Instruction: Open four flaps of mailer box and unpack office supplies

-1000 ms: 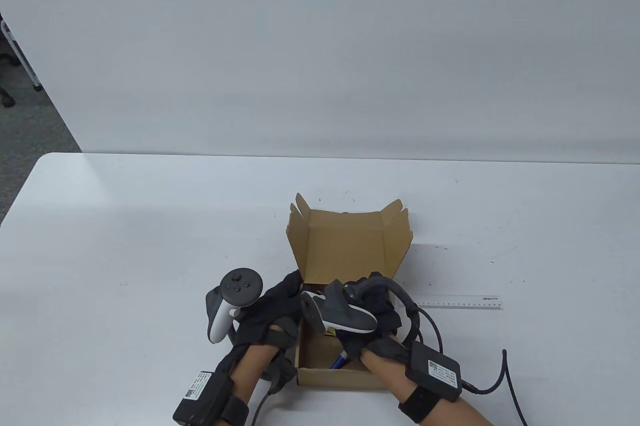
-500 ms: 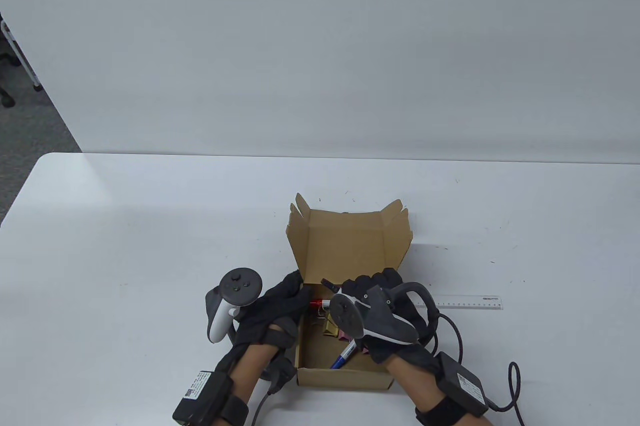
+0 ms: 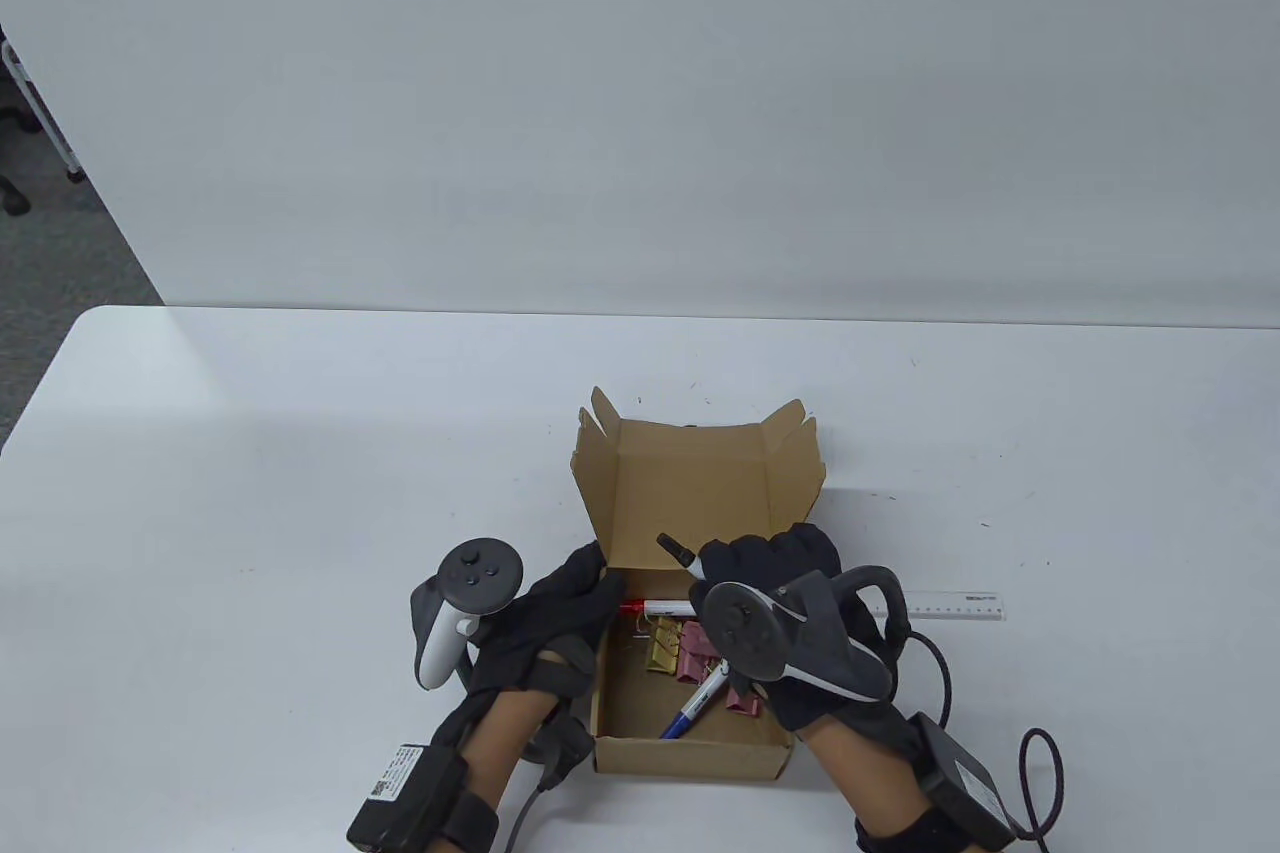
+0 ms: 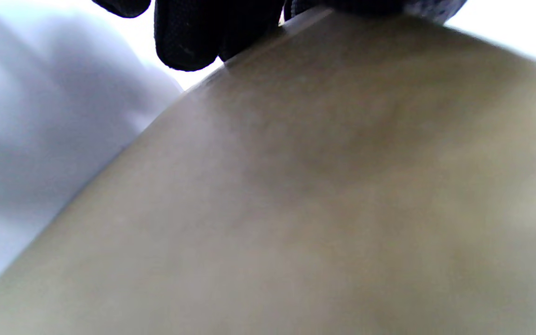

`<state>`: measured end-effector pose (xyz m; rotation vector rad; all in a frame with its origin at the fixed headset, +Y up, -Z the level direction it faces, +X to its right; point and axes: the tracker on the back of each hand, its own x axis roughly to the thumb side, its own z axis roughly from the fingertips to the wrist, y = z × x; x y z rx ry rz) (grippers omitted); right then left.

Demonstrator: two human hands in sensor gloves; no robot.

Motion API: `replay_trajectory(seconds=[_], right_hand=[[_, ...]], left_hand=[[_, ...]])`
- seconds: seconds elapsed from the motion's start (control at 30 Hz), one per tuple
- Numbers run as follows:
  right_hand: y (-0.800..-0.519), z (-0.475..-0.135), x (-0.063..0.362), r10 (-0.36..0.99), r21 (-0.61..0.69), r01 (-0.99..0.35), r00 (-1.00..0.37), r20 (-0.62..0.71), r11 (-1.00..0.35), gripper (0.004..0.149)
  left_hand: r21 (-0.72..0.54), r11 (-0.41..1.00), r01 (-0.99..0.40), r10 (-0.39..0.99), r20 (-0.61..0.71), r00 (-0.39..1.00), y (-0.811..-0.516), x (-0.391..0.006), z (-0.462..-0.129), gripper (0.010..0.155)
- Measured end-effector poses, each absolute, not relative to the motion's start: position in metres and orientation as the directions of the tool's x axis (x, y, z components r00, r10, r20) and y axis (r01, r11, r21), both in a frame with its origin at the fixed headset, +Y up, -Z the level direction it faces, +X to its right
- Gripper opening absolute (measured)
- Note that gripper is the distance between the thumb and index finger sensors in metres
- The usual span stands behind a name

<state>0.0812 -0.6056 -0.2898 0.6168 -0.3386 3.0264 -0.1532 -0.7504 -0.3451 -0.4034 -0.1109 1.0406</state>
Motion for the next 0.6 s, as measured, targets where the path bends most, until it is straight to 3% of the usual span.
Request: replay_trajectory(seconds=[0.6], right_hand=[[-0.59, -0.283, 0.132, 0.154, -0.198, -0.215, -0.947, 0.283, -0.956, 0.044]], left_hand=[[-0.37, 0.443, -0.816, 0.855, -0.099, 0.509, -0.751, -0.153, -0.345, 0.062]])
